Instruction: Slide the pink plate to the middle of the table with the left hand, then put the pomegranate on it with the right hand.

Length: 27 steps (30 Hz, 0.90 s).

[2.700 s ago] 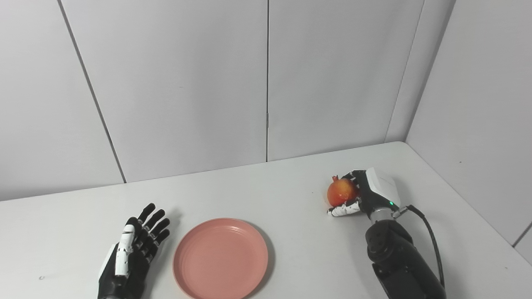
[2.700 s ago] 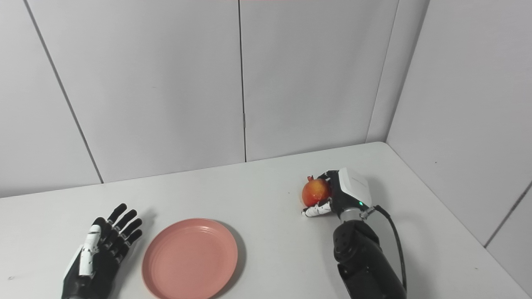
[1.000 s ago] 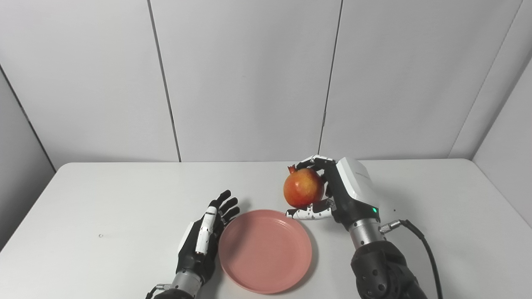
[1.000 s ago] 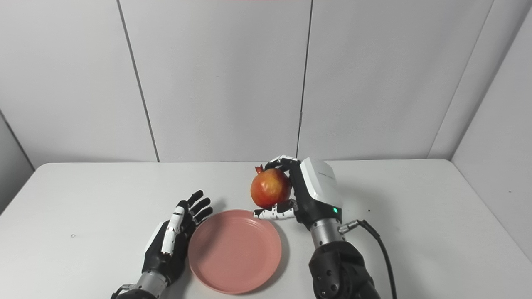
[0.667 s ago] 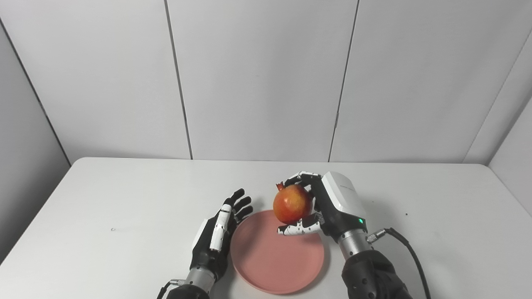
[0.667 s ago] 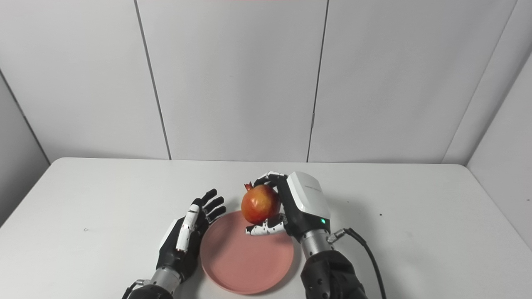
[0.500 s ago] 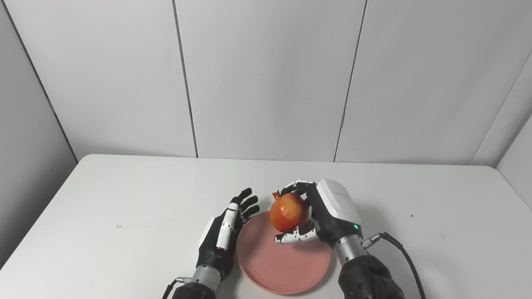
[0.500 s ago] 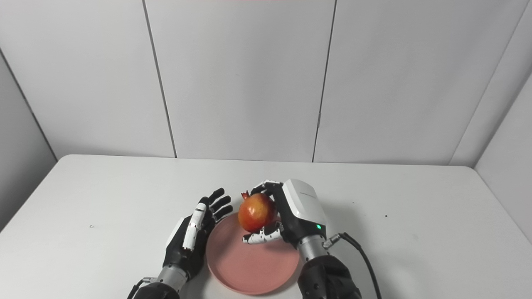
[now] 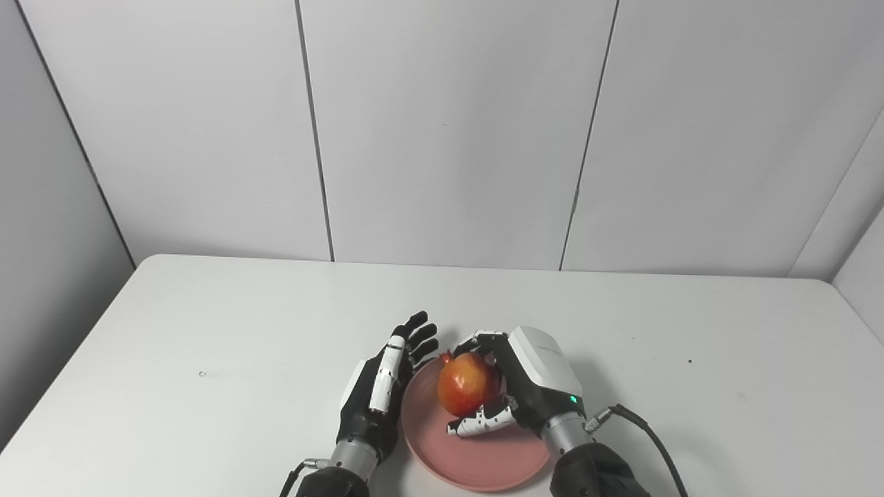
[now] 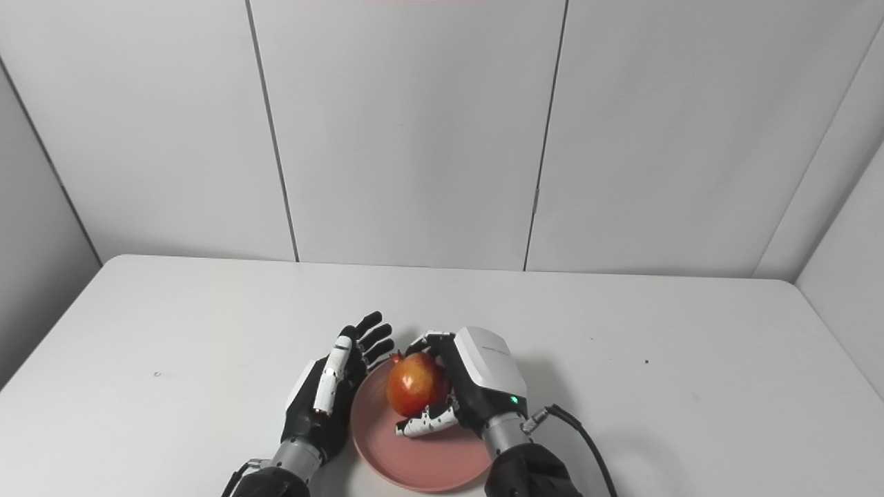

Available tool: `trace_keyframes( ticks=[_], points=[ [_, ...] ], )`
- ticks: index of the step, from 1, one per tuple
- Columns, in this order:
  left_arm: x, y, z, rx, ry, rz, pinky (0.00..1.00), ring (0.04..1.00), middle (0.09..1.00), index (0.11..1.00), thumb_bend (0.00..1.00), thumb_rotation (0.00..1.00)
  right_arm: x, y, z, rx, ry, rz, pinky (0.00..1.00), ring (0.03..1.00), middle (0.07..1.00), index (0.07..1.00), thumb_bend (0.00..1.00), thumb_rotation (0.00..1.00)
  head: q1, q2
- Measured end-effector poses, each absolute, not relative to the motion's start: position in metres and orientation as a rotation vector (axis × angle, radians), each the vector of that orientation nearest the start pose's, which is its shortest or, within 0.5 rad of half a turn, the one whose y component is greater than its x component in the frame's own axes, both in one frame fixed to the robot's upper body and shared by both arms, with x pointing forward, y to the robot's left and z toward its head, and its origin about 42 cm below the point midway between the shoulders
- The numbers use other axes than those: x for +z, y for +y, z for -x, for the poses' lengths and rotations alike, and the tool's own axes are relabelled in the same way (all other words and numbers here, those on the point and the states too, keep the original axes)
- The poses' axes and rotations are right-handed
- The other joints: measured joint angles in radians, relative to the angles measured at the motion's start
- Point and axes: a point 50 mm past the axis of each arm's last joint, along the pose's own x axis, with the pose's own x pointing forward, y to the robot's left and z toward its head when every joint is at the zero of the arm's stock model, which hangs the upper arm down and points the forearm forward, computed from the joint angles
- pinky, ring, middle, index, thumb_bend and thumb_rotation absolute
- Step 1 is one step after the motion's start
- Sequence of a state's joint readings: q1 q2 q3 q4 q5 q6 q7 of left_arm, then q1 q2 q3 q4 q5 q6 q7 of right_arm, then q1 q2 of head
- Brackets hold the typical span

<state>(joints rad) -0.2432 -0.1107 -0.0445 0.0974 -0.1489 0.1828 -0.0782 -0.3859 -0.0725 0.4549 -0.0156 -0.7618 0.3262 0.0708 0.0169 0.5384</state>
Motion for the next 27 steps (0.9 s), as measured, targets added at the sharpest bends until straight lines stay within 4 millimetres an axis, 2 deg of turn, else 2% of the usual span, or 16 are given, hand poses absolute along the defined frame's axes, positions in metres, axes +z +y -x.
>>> trace_keyframes(
  ticks=[15,17,18,20,21,22,23,25,27],
  points=[
    [0.136,0.130,-0.355,-0.234,0.046,0.216,0.88,0.889,0.894,0.884,0.42,1.00,0.179,-0.090,-0.356,0.323,-0.238,0.952,0.20,0.307,0.479,0.488,0.53,0.00,-0.015,0.003],
    [0.136,0.130,-0.355,-0.234,0.046,0.216,0.88,0.883,0.891,0.881,0.42,1.00,0.178,-0.091,-0.356,0.325,-0.241,0.953,0.22,0.327,0.481,0.489,0.53,0.00,-0.017,0.003],
    [0.135,0.130,-0.355,-0.234,0.046,0.216,0.88,0.882,0.891,0.881,0.42,1.00,0.178,-0.091,-0.356,0.325,-0.240,0.952,0.24,0.348,0.451,0.520,0.52,0.00,-0.017,0.003],
    [0.135,0.130,-0.355,-0.233,0.047,0.216,0.88,0.882,0.891,0.880,0.42,1.00,0.178,-0.091,-0.356,0.327,-0.238,0.952,0.30,0.413,0.448,0.536,0.52,0.01,-0.017,0.002],
    [0.135,0.130,-0.355,-0.233,0.047,0.216,0.88,0.882,0.890,0.879,0.42,1.00,0.178,-0.092,-0.356,0.331,-0.235,0.954,0.31,0.426,0.470,0.567,0.57,0.05,-0.015,0.000],
    [0.135,0.130,-0.355,-0.233,0.048,0.216,0.88,0.882,0.889,0.876,0.42,1.00,0.178,-0.092,-0.356,0.336,-0.233,0.956,0.35,0.476,0.555,0.657,0.71,0.16,-0.015,0.000],
    [0.135,0.130,-0.355,-0.233,0.048,0.216,0.88,0.882,0.889,0.876,0.42,1.00,0.177,-0.093,-0.356,0.344,-0.228,0.960,0.36,0.484,0.565,0.668,0.72,0.17,-0.015,0.000],
    [0.135,0.130,-0.355,-0.232,0.048,0.215,0.88,0.881,0.887,0.873,0.42,1.00,0.177,-0.094,-0.356,0.359,-0.220,0.972,0.51,0.627,0.693,0.732,0.79,0.23,-0.015,-0.002],
    [0.135,0.130,-0.355,-0.233,0.048,0.215,0.88,0.881,0.887,0.873,0.42,1.00,0.177,-0.096,-0.355,0.369,-0.214,0.984,0.59,0.707,0.773,0.780,0.83,0.26,-0.015,-0.002]
  ],
)
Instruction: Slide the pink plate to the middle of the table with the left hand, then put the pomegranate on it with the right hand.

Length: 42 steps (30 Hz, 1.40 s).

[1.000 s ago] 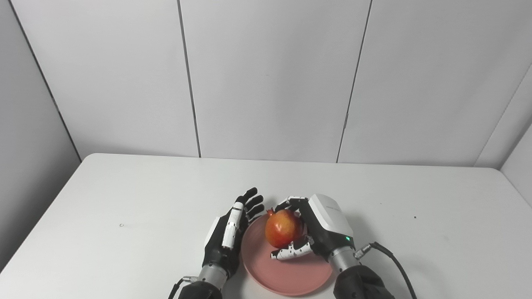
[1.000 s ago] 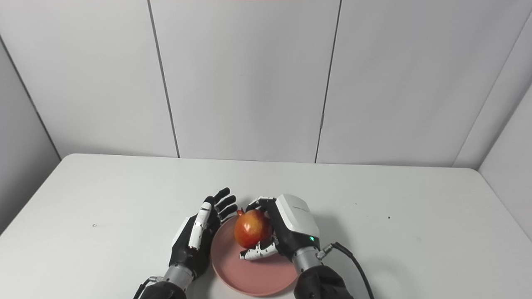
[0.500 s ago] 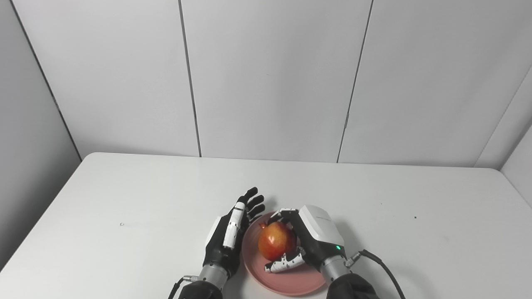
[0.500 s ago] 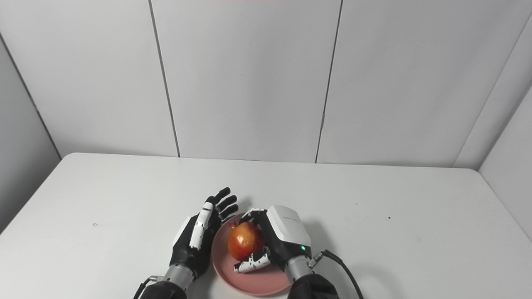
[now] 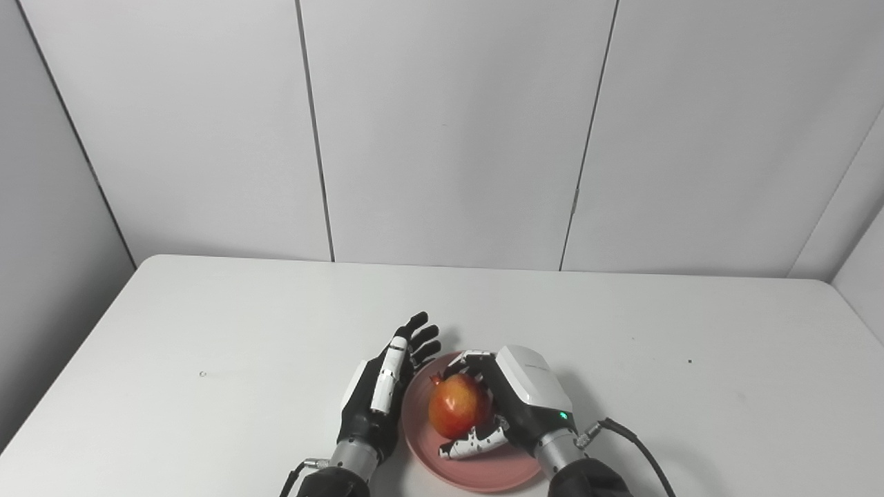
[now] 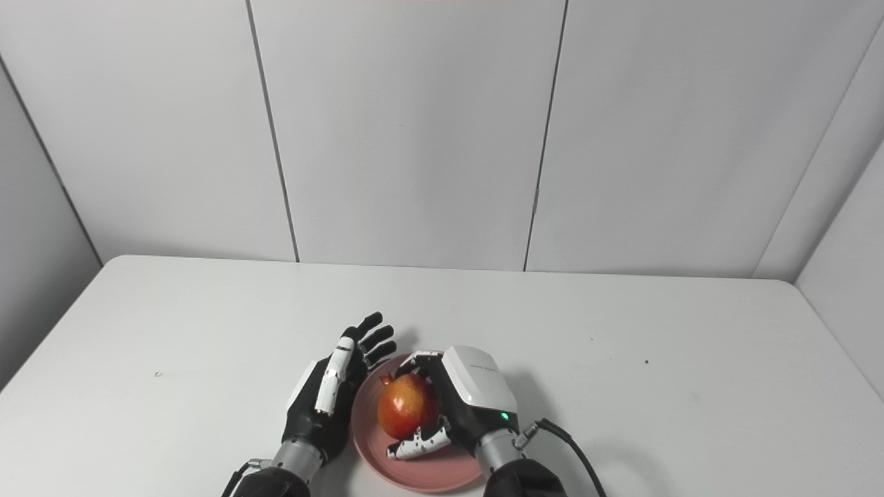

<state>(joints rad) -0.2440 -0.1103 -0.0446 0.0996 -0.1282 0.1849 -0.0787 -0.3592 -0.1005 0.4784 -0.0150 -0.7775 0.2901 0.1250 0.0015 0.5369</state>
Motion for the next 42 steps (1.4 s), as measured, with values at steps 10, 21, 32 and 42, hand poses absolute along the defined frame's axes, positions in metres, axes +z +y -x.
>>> trace_keyframes(
  ticks=[10,21,32,42],
  points=[
    [0.135,0.130,-0.355,-0.233,0.049,0.215,0.88,0.886,0.891,0.878,0.43,1.00,0.182,-0.097,-0.353,0.399,-0.208,1.025,0.89,0.932,0.955,0.964,0.92,0.41,-0.005,0.002],
    [0.135,0.130,-0.355,-0.234,0.048,0.215,0.88,0.889,0.895,0.881,0.42,1.00,0.183,-0.101,-0.346,0.383,-0.212,1.015,0.90,0.945,0.965,0.977,0.92,0.43,-0.017,0.000],
    [0.135,0.132,-0.356,-0.232,0.048,0.213,0.88,0.898,0.899,0.879,0.42,1.00,0.197,-0.116,-0.337,0.337,-0.240,0.980,0.90,0.942,0.959,0.970,0.92,0.46,-0.026,0.000],
    [0.135,0.137,-0.356,-0.239,0.052,0.213,0.89,0.890,0.890,0.881,0.42,1.00,0.239,-0.132,-0.327,0.300,-0.276,0.878,0.78,0.885,0.947,0.958,0.94,0.48,-0.034,-0.002]
  ],
)
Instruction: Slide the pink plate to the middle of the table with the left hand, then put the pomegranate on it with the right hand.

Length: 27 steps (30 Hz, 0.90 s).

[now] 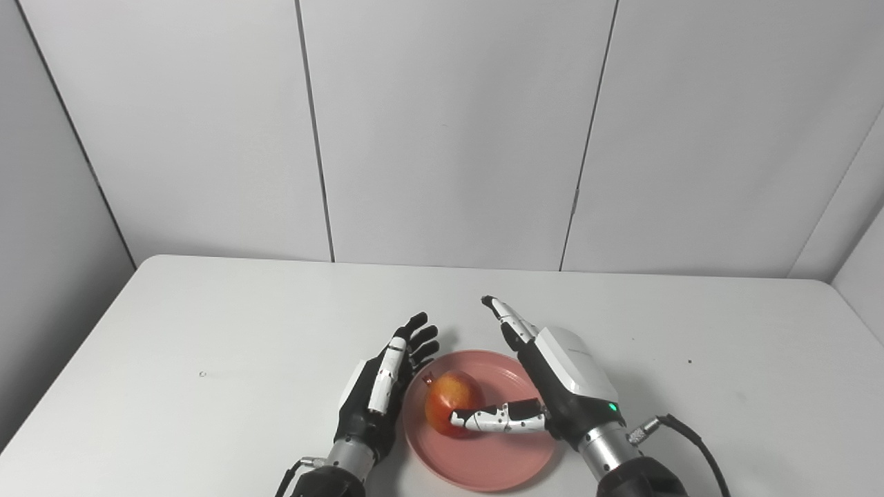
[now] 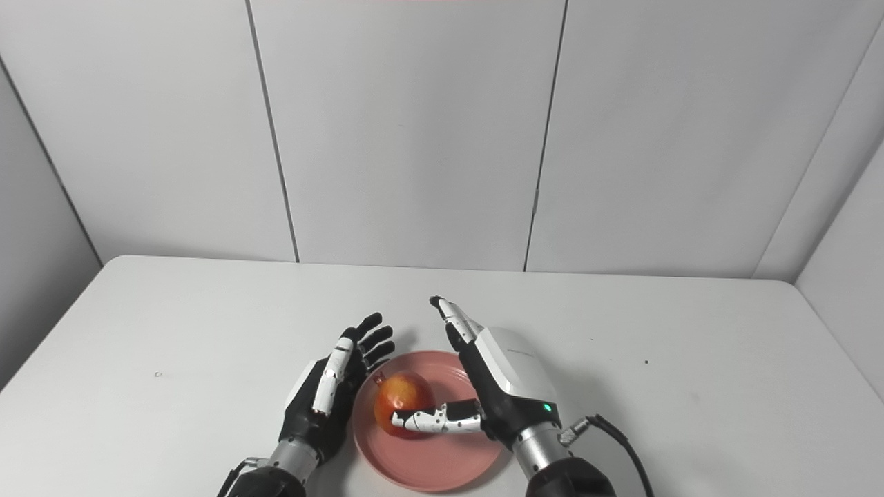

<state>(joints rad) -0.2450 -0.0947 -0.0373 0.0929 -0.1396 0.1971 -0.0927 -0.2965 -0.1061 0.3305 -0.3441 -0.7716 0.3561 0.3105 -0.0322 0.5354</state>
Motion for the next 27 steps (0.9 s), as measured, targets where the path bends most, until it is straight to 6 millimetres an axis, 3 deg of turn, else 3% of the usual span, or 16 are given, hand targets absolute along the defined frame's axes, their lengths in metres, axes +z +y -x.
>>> trace_keyframes(
  ticks=[10,15,20,23,27],
  points=[
    [0.136,0.137,-0.356,-0.238,0.056,0.213,0.87,0.885,0.881,0.872,0.42,1.00,0.242,-0.149,-0.332,0.277,-0.229,0.777,0.80,0.885,0.928,0.946,0.93,0.49,-0.006,-0.002],
    [0.136,0.137,-0.356,-0.238,0.052,0.213,0.87,0.874,0.881,0.864,0.43,1.00,0.225,-0.153,-0.336,0.230,-0.179,0.700,0.79,0.875,0.915,0.941,0.87,0.62,-0.015,-0.003],
    [0.135,0.137,-0.356,-0.237,0.052,0.213,0.87,0.873,0.882,0.871,0.43,1.00,0.207,-0.153,-0.332,0.204,-0.148,0.618,0.82,0.889,0.925,0.948,0.80,0.92,-0.018,-0.003],
    [0.135,0.138,-0.356,-0.236,0.052,0.214,0.88,0.879,0.886,0.874,0.43,1.00,0.200,-0.154,-0.330,0.194,-0.143,0.578,0.87,0.916,0.942,0.956,0.75,0.99,-0.021,-0.003],
    [0.135,0.138,-0.356,-0.236,0.052,0.212,0.88,0.880,0.887,0.875,0.44,1.00,0.187,-0.157,-0.328,0.188,-0.129,0.501,0.90,0.931,0.951,0.966,0.66,1.00,-0.026,-0.005]
  ],
)
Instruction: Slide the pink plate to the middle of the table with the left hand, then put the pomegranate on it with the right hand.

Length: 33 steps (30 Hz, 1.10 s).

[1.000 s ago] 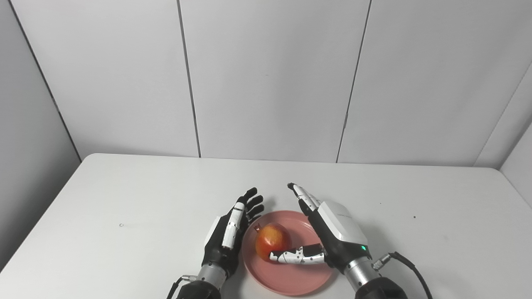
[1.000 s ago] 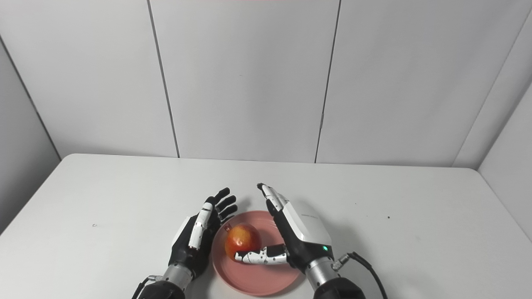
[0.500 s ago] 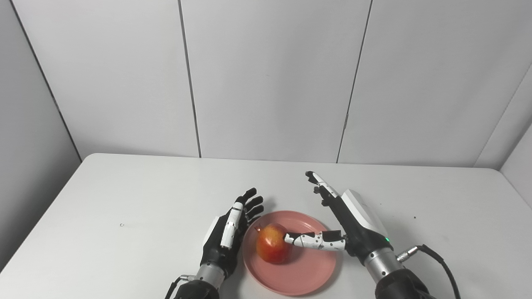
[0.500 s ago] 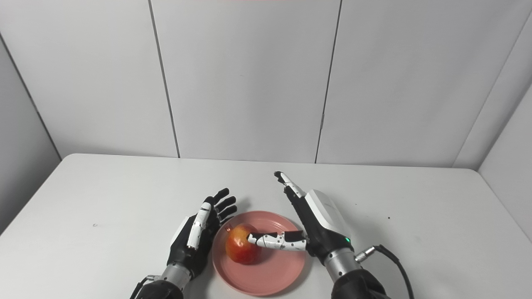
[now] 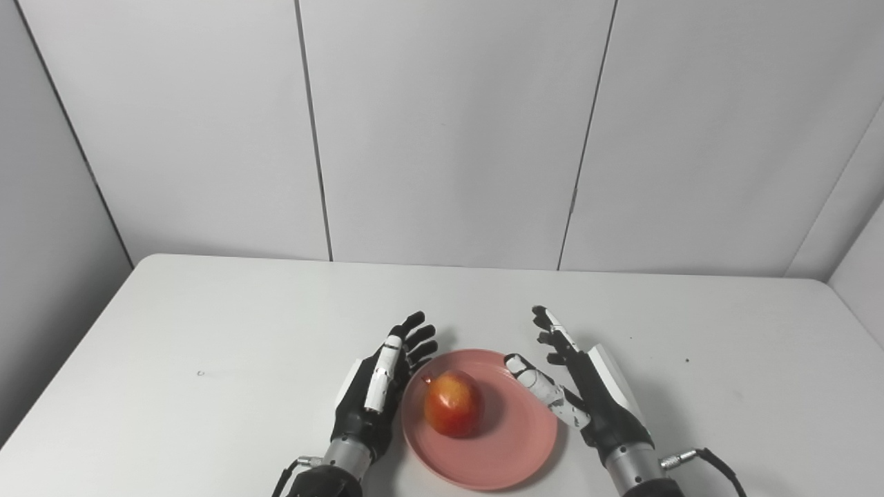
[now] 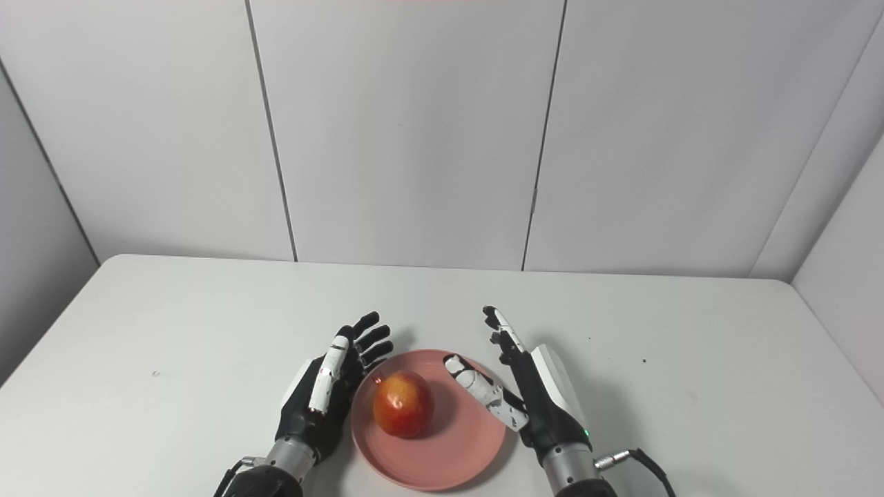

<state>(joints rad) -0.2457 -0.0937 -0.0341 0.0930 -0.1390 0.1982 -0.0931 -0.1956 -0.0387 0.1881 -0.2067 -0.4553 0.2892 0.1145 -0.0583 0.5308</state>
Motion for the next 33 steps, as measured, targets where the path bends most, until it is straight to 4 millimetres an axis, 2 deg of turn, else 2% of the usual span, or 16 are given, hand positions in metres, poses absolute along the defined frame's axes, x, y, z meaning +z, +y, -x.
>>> trace_keyframes(
  ticks=[4,9,16,33],
  points=[
    [0.135,0.139,-0.356,-0.237,0.051,0.209,0.88,0.880,0.888,0.876,0.44,1.00,0.175,-0.157,-0.325,0.193,-0.099,0.404,0.90,0.944,0.957,0.966,0.60,1.00,-0.011,-0.003],
    [0.135,0.140,-0.357,-0.237,0.050,0.207,0.88,0.878,0.885,0.871,0.43,1.00,0.168,-0.158,-0.326,0.180,-0.081,0.341,0.89,0.948,0.961,0.965,0.59,1.00,-0.012,-0.005],
    [0.135,0.141,-0.357,-0.236,0.047,0.206,0.89,0.884,0.892,0.879,0.43,1.00,0.164,-0.157,-0.326,0.164,-0.059,0.227,0.88,0.940,0.956,0.952,0.46,1.00,-0.020,-0.008],
    [0.134,0.144,-0.357,-0.246,0.042,0.202,0.89,0.882,0.889,0.878,0.43,1.00,0.161,-0.156,-0.326,0.159,-0.047,0.194,0.92,0.956,0.966,0.960,0.39,1.00,-0.037,-0.014]
  ],
)
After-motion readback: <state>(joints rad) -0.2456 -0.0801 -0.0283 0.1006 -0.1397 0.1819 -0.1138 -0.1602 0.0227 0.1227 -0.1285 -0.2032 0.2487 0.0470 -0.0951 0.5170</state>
